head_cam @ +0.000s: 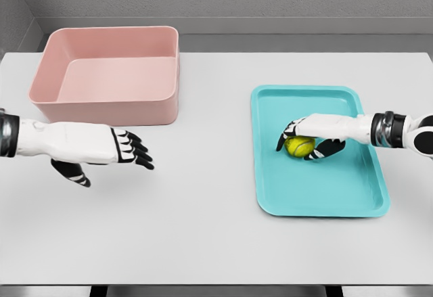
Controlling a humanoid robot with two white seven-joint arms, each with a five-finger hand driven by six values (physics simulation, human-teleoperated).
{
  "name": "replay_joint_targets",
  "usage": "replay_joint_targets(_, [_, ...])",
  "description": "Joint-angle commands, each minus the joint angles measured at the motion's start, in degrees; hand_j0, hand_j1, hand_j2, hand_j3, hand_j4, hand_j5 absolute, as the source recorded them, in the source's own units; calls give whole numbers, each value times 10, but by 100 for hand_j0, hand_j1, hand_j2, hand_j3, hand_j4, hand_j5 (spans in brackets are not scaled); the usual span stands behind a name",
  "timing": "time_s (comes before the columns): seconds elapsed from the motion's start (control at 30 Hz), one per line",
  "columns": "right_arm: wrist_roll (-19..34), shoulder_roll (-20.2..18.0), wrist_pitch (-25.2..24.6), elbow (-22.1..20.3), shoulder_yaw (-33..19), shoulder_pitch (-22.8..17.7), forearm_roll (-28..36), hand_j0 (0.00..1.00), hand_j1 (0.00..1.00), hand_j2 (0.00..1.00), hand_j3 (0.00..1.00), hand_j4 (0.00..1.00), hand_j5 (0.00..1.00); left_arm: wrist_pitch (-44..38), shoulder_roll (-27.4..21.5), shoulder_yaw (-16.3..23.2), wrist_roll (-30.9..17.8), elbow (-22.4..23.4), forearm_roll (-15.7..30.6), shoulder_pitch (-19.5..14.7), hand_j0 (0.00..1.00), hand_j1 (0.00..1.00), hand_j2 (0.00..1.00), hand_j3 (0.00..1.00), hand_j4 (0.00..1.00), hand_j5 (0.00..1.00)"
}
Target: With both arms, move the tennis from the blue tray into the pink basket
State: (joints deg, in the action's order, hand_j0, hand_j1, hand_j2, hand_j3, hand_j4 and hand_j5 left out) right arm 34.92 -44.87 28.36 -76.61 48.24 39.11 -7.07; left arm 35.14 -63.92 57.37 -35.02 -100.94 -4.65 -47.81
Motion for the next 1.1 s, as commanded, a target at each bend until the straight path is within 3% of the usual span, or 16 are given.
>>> replay_joint_targets(0.0, [1, 0, 1, -2, 0, 0, 0, 59, 59, 59, 59, 59, 59, -1, -2, -1, 0, -1, 5, 0, 100, 100, 100, 100, 100, 100])
replay_joint_targets(0.47, [1, -7, 15, -29, 1, 31, 0, 56, 56, 56, 56, 56, 56, -1, -6, -2, 0, -2, 5, -14, 100, 100, 100, 100, 100, 100])
replay_joint_targets(0.8, [1, -7, 20, -98, 2, 49, 0, 56, 56, 56, 56, 56, 56, -1, -4, -1, 0, -1, 4, -13, 100, 100, 100, 100, 100, 100])
replay_joint_targets(1.07, [1, 9, 20, -129, 17, 66, 1, 55, 55, 55, 55, 55, 55, -1, -6, -1, 0, -1, 3, -12, 100, 100, 100, 100, 100, 100])
